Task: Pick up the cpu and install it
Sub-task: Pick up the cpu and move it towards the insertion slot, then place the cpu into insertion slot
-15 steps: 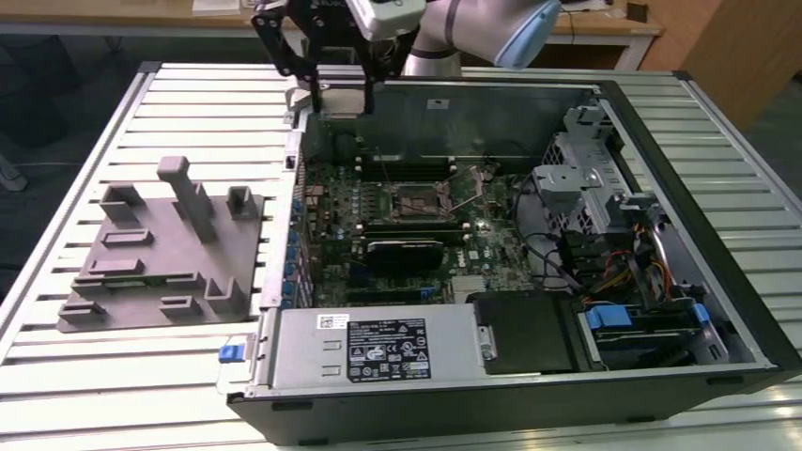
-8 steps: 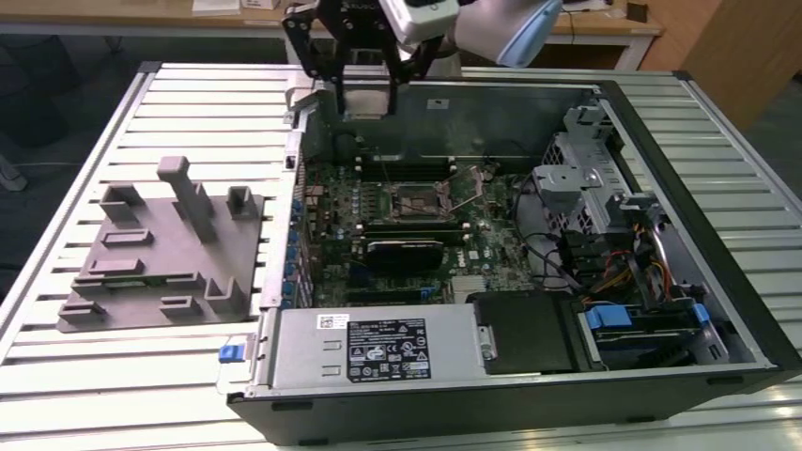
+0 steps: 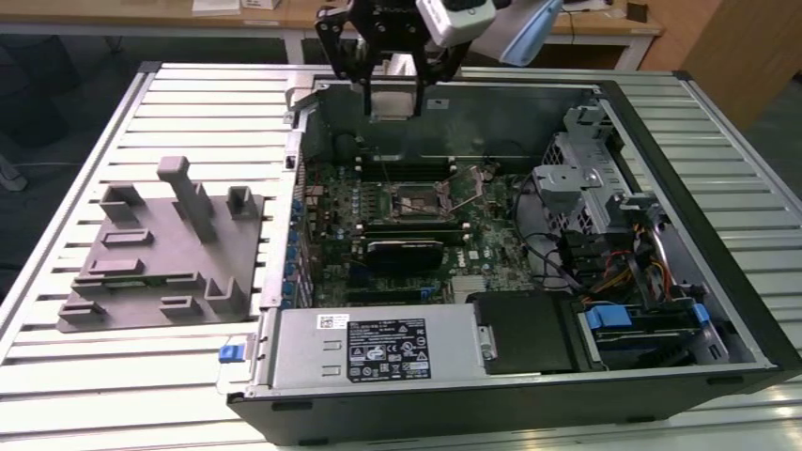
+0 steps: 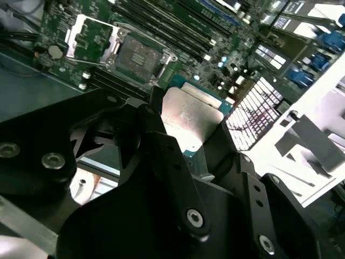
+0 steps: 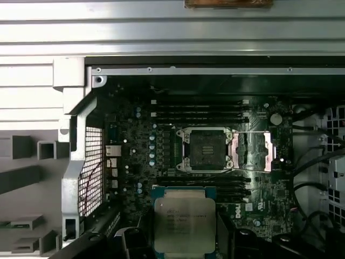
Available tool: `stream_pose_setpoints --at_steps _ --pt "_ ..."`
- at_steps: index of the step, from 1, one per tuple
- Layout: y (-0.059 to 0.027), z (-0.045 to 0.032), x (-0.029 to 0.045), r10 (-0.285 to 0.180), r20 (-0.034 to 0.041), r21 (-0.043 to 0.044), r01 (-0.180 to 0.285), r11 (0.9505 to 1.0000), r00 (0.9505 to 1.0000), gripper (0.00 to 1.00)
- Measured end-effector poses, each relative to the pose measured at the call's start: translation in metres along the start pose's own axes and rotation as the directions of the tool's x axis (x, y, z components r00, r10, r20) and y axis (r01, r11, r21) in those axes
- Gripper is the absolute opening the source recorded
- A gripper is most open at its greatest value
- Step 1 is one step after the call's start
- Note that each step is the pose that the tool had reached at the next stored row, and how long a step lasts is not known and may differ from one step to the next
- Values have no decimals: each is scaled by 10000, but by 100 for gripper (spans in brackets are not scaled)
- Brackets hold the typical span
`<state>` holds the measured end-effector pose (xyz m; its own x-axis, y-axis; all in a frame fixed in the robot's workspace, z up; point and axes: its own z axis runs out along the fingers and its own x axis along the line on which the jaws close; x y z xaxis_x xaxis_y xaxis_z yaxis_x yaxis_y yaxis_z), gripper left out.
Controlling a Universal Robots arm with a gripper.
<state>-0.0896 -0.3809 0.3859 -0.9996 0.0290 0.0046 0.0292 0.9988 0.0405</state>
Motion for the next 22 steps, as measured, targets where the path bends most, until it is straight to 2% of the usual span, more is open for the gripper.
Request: stream_pose_setpoints --at_steps 12,19,22 --pt "24 28 -418 29 4 0 -29 10000 10000 54" --pt "27 28 -489 155 10 54 -155 9999 9999 54" --pt "29 29 -491 564 26 55 -564 9984 9984 54"
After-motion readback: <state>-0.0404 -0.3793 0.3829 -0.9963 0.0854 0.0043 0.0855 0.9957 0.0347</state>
